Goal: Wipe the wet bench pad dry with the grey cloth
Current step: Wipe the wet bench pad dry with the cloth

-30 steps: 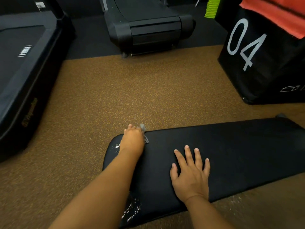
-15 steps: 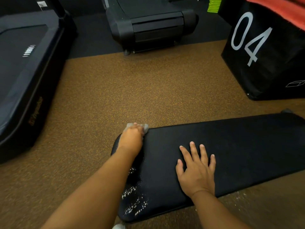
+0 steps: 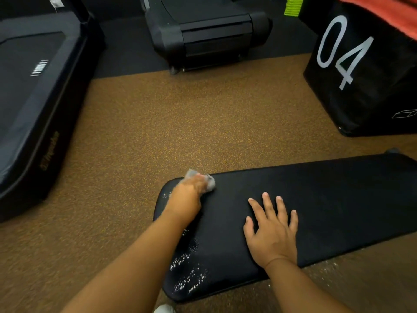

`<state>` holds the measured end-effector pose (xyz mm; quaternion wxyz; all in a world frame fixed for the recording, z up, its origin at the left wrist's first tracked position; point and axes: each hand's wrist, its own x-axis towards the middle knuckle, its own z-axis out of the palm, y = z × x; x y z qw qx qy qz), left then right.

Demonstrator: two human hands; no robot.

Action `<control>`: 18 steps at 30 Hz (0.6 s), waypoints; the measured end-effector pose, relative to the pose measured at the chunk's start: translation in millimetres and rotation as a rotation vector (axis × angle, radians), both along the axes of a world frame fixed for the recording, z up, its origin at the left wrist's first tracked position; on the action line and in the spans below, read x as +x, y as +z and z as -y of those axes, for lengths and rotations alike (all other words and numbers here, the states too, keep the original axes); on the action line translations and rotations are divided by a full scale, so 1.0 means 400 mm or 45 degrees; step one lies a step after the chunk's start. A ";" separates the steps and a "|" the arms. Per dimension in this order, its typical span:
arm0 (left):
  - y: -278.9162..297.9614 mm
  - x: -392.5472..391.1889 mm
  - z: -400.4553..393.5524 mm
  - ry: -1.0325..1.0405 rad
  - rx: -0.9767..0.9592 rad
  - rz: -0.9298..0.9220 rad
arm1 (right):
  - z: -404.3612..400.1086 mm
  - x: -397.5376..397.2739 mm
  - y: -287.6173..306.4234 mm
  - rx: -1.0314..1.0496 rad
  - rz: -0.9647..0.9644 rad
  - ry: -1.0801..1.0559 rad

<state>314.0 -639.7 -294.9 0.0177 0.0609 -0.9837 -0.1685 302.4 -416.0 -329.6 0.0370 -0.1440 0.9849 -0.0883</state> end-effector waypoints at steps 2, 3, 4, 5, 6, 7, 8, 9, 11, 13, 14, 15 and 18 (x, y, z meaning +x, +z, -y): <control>-0.024 0.033 -0.011 -0.161 0.031 0.015 | -0.001 0.000 0.001 0.004 -0.001 0.001; -0.032 0.045 0.008 -0.172 0.049 0.016 | -0.001 0.000 0.001 0.005 0.000 0.001; -0.038 0.053 0.036 -0.137 0.053 -0.001 | -0.003 -0.001 0.001 0.005 -0.001 0.002; -0.039 0.056 0.065 -0.071 0.034 -0.002 | -0.003 -0.002 0.001 0.003 0.000 0.004; -0.034 0.055 0.085 0.015 0.010 -0.001 | -0.003 -0.002 0.001 0.004 0.002 0.007; -0.027 0.049 0.096 0.118 0.003 -0.006 | -0.003 -0.002 0.000 0.006 0.003 0.010; -0.024 0.040 0.094 0.208 0.014 -0.024 | -0.003 -0.002 -0.001 0.007 -0.001 0.010; -0.014 0.032 0.082 0.272 0.037 -0.043 | -0.003 -0.002 -0.001 0.007 -0.004 0.007; -0.002 0.026 0.038 0.218 0.091 -0.110 | -0.002 -0.002 -0.002 0.011 -0.002 0.001; -0.010 0.049 -0.002 -0.015 0.098 -0.212 | -0.002 -0.002 -0.002 0.013 0.001 0.000; -0.015 0.067 -0.005 -0.120 0.065 -0.187 | -0.002 -0.002 -0.002 0.016 -0.002 -0.001; -0.014 0.086 0.006 -0.181 0.053 -0.129 | -0.002 -0.003 -0.001 0.016 -0.005 -0.001; -0.015 0.112 0.096 -0.212 -0.003 0.002 | -0.003 -0.001 -0.001 0.007 -0.007 0.008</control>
